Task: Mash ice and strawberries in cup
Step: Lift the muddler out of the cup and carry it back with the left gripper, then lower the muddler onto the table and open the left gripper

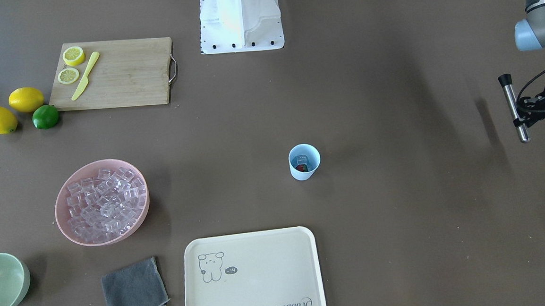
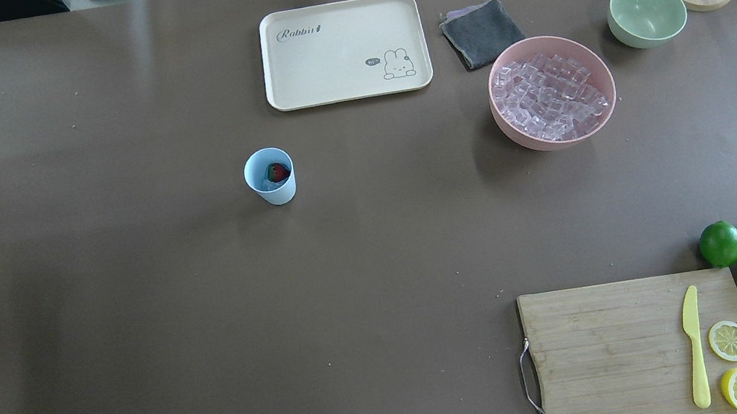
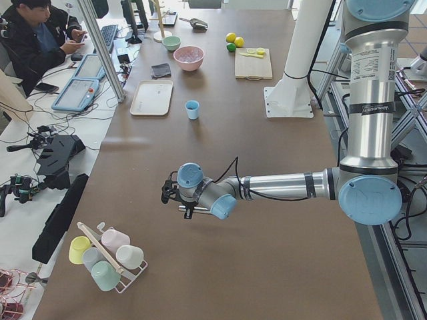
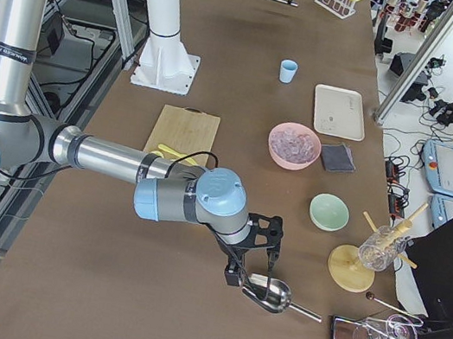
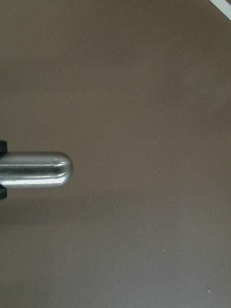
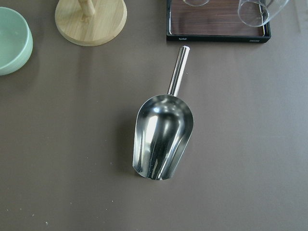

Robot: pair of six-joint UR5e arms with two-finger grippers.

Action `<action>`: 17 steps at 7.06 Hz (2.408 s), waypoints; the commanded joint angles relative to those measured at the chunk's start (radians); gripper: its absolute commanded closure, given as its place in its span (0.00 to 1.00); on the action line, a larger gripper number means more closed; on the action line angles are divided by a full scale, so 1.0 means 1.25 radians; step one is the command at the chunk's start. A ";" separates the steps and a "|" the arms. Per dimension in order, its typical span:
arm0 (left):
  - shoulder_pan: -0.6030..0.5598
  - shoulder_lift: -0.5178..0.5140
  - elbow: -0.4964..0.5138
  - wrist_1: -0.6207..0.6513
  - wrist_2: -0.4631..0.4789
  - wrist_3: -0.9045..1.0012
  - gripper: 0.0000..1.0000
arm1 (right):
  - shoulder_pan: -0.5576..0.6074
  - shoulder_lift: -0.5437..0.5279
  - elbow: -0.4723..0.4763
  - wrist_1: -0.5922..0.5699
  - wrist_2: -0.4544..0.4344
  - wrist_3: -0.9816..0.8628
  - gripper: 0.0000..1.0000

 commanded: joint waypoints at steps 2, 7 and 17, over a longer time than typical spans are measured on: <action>-0.058 -0.010 0.007 -0.046 0.011 0.027 0.01 | 0.001 0.017 0.009 -0.102 0.033 0.015 0.00; -0.308 0.113 -0.233 0.271 -0.122 0.309 0.01 | 0.015 0.001 0.046 -0.133 -0.012 -0.006 0.00; -0.364 0.104 -0.273 0.355 -0.124 0.399 0.01 | -0.026 0.023 0.035 -0.160 -0.009 0.028 0.00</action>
